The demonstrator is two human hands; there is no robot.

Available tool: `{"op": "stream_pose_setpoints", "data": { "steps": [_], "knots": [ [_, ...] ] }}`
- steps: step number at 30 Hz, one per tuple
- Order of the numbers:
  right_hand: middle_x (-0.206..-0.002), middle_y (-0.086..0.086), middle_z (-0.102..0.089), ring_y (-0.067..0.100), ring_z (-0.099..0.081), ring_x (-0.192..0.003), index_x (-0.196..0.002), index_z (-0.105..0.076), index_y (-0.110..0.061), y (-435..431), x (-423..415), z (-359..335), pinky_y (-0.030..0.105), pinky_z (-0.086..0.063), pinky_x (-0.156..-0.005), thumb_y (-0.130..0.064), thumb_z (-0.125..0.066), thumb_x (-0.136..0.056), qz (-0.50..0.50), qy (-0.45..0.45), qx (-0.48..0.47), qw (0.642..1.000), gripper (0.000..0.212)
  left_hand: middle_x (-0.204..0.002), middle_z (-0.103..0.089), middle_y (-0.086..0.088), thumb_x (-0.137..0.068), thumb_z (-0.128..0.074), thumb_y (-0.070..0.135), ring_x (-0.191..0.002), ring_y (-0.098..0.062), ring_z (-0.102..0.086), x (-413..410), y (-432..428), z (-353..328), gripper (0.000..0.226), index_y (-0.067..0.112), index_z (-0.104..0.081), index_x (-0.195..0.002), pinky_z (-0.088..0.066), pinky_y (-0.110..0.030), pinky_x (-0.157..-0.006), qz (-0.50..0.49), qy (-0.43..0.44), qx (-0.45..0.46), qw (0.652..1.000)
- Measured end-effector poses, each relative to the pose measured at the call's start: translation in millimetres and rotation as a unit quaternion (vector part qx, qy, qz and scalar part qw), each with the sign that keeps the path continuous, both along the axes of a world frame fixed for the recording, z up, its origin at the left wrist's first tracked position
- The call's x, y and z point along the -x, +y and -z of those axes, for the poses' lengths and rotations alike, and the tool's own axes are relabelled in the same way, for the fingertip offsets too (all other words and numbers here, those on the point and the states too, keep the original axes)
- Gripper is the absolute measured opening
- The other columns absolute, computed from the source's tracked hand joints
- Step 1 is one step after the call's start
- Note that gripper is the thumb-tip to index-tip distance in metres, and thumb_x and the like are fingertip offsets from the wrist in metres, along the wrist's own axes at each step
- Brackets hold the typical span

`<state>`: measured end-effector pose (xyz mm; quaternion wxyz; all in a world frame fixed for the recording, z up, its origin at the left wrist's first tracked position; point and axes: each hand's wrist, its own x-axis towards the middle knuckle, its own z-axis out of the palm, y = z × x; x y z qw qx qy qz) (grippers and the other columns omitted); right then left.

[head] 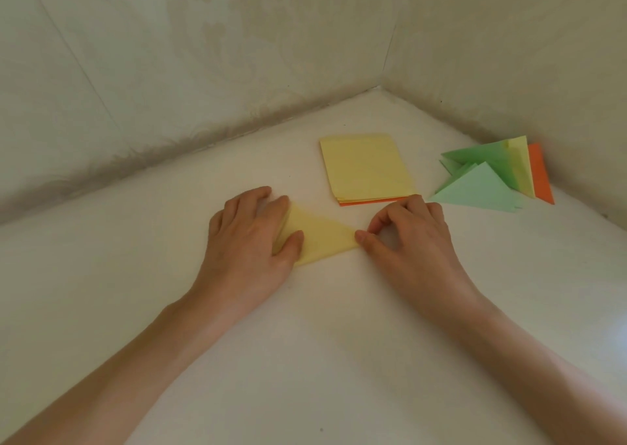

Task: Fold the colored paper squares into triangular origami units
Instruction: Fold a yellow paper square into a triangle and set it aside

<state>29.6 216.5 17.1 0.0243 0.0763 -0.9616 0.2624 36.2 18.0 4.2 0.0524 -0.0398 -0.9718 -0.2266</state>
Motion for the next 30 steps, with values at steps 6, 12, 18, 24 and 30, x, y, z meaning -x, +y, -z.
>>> {"op": "stream_pose_setpoints", "data": {
  "steps": [6,12,18,24,30],
  "knots": [
    [-0.098,-0.008,-0.045,0.012,-0.032,-0.102,-0.082,-0.051,-0.028,-2,0,0,0.025,-0.027,-0.088,-0.032,-0.059,-0.088,-0.011,-0.006,0.03,0.999,0.011,-0.111,-0.053,0.017,-0.078,-0.058,0.036,-0.107,-0.007,-0.047,1,-2,-8,0.021,0.029,-0.05,-0.096,-0.033,-0.02,-0.091,0.035,-0.013,-0.158,0.987],
    [-0.099,-0.008,-0.058,0.006,-0.053,-0.09,-0.096,-0.05,-0.024,-4,-3,-9,0.013,-0.042,-0.077,-0.02,-0.068,-0.083,-0.017,-0.029,0.286,0.958,0.023,-0.074,-0.07,0.01,-0.079,-0.071,0.006,-0.068,-0.008,-0.063,-2,4,-24,0.025,0.024,-0.057,-0.088,-0.047,-0.025,-0.063,-0.012,-0.086,-0.473,0.877],
    [-0.062,0.005,-0.065,0.015,-0.06,-0.06,-0.088,-0.063,-0.006,-4,-1,-20,0.024,-0.048,-0.055,-0.009,-0.067,-0.081,-0.027,-0.154,0.473,0.867,0.008,-0.076,-0.07,0.001,-0.06,-0.072,0.018,-0.07,-0.016,-0.066,-8,7,-28,0.037,0.023,-0.058,-0.094,-0.05,-0.031,-0.062,-0.015,-0.125,-0.587,0.8],
    [-0.059,0.003,-0.064,0.011,-0.059,-0.056,-0.082,-0.064,-0.004,-3,-2,-19,0.021,-0.047,-0.053,0.001,-0.064,-0.082,-0.068,-0.138,0.474,0.867,0.004,-0.074,-0.067,0.001,-0.068,-0.071,0.024,-0.067,-0.013,-0.062,-13,4,-29,0.034,0.034,-0.067,-0.101,-0.048,-0.022,-0.057,0.028,-0.083,-0.553,0.829],
    [-0.059,0.002,-0.064,0.011,-0.058,-0.054,-0.084,-0.064,0.0,-1,-2,-18,0.021,-0.047,-0.053,0.002,-0.064,-0.082,-0.08,-0.139,0.48,0.862,0.003,-0.078,-0.068,0.011,-0.071,-0.069,0.023,-0.07,-0.001,-0.06,-11,3,-29,0.012,0.027,-0.074,-0.081,-0.044,-0.011,-0.061,0.055,-0.038,-0.501,0.863]
  ]
}}
